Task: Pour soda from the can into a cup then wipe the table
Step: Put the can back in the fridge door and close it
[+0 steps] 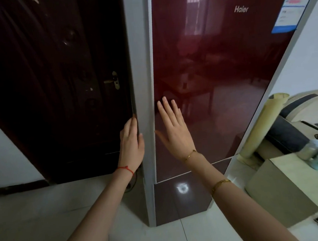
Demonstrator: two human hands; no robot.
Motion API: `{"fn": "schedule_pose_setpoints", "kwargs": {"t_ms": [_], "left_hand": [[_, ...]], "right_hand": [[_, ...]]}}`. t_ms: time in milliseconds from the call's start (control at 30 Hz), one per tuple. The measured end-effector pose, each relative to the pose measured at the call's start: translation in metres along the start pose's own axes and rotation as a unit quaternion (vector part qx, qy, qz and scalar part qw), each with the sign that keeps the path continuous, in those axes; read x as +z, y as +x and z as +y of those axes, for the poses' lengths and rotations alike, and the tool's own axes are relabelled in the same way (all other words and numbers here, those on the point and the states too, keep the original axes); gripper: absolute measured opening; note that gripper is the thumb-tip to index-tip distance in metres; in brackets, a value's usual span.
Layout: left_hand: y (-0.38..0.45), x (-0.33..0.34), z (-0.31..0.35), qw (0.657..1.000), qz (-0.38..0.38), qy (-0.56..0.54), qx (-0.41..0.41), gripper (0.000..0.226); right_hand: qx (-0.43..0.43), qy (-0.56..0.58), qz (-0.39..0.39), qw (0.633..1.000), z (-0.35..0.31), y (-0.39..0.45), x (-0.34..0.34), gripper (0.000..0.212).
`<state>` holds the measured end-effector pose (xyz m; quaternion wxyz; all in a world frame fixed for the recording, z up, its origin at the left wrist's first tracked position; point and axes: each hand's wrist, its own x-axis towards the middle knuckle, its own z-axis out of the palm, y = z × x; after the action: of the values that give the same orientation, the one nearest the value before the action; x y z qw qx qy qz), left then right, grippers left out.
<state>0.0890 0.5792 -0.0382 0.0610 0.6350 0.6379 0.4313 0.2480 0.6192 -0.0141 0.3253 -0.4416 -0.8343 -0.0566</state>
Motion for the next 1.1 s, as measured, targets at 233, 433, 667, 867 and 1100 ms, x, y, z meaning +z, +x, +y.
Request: {"fn": "schedule_pose_setpoints", "kwargs": {"t_ms": [233, 433, 667, 867, 1100], "left_hand": [[0.019, 0.003, -0.016, 1.000, -0.006, -0.003, -0.007, 0.064], [0.024, -0.001, -0.020, 1.000, -0.008, -0.008, -0.012, 0.067], [0.015, -0.009, -0.019, 1.000, -0.025, 0.017, 0.005, 0.065], [-0.009, -0.014, -0.018, 0.993, -0.077, 0.068, 0.052, 0.060], [-0.042, -0.008, -0.016, 0.980, -0.153, 0.096, 0.082, 0.062]], "right_hand": [[0.010, -0.001, -0.026, 1.000, 0.005, 0.026, 0.009, 0.086], [0.002, 0.005, -0.035, 0.999, 0.011, 0.033, 0.009, 0.088], [-0.007, 0.038, -0.037, 0.999, 0.016, 0.030, 0.003, 0.083], [0.025, 0.046, -0.056, 0.997, 0.030, -0.012, 0.005, 0.070], [0.095, 0.040, -0.125, 0.987, 0.044, -0.079, -0.009, 0.063]]}}
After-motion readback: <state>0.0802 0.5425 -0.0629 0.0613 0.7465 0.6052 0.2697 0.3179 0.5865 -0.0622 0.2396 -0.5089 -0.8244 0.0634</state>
